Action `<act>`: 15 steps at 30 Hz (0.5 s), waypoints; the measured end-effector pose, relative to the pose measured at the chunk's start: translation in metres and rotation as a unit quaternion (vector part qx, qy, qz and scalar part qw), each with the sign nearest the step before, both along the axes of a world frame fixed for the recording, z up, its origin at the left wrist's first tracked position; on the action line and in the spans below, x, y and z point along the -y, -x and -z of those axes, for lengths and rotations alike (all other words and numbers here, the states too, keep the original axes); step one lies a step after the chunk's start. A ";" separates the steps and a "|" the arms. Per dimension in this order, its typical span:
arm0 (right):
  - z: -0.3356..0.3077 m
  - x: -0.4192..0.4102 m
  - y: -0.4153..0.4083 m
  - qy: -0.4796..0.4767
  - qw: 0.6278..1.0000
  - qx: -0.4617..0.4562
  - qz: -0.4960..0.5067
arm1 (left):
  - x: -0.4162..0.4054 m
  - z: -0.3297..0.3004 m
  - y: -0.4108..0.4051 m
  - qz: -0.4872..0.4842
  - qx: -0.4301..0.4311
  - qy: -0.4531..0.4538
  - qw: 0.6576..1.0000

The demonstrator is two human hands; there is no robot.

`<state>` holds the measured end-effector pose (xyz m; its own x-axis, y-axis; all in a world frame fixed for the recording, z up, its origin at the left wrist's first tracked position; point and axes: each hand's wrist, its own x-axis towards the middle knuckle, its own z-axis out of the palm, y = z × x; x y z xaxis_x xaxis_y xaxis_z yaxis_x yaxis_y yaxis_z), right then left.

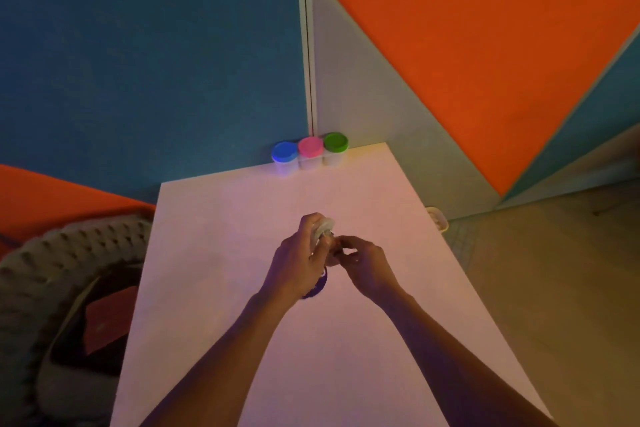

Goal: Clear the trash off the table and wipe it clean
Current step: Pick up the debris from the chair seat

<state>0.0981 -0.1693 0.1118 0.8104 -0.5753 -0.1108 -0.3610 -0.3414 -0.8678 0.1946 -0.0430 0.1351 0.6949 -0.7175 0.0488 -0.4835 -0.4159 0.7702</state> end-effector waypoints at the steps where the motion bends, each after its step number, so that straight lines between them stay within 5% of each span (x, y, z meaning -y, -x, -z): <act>1: 0.003 0.006 -0.006 0.000 1.000 -0.005 0.006 | 0.007 0.002 -0.007 0.012 0.002 -0.002 1.000; 15: 0.020 0.112 -0.085 0.021 0.998 -0.012 0.066 | 0.123 0.002 -0.092 0.042 -0.023 0.020 0.999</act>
<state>0.1832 -0.2813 0.0913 0.7252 -0.6809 -0.1027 -0.4258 -0.3261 -0.8440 0.2868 -0.1661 0.1330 0.6349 -0.7711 0.0488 -0.4797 -0.3438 0.8073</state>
